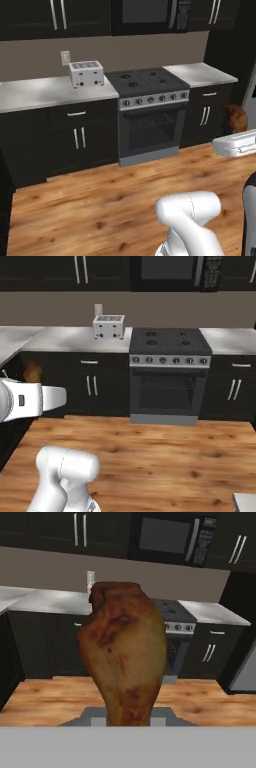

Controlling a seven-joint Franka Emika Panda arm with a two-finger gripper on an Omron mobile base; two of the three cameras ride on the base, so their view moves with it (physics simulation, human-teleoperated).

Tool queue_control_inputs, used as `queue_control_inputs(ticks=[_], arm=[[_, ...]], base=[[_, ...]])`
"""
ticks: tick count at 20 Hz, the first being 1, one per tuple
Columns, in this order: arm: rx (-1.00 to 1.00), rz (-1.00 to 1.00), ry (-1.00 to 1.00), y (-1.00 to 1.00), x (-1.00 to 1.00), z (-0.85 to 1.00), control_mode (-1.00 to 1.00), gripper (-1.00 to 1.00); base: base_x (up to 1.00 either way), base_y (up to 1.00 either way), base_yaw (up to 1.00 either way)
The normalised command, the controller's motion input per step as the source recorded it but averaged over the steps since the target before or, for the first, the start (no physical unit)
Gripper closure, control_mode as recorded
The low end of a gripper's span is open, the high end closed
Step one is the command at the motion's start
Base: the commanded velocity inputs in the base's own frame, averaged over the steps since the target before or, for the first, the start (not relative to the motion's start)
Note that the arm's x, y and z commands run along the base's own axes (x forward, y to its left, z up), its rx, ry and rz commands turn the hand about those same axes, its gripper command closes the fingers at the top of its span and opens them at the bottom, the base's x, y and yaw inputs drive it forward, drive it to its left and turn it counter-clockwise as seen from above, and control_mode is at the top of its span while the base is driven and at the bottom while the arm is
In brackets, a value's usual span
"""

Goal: Transport the chicken drumstick and sweet potato to the fridge. Place the chicken drumstick on the rack containing meat and place the sweet potato on the rack containing the vegetable, ensuring meats and vegetables are on different racks.

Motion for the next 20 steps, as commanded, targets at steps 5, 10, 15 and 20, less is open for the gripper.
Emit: queue_control_inputs(ticks=[5, 10, 15, 20], arm=[[0.0, 0.0, 0.0, 0.0, 0.0, 0.0, 1.0, 1.0], [0.0, 0.0, 0.0, 0.0, 0.0, 0.0, 1.0, 1.0], [0.0, 0.0, 0.0, 0.0, 0.0, 0.0, 1.0, 1.0], [0.0, 0.0, 0.0, 0.0, 0.0, 0.0, 1.0, 1.0]], base=[[1.0, -0.63, 0.0], [1.0, -1.0, 0.0], [1.0, -0.31, 0.0], [1.0, -0.47, 0.03]])
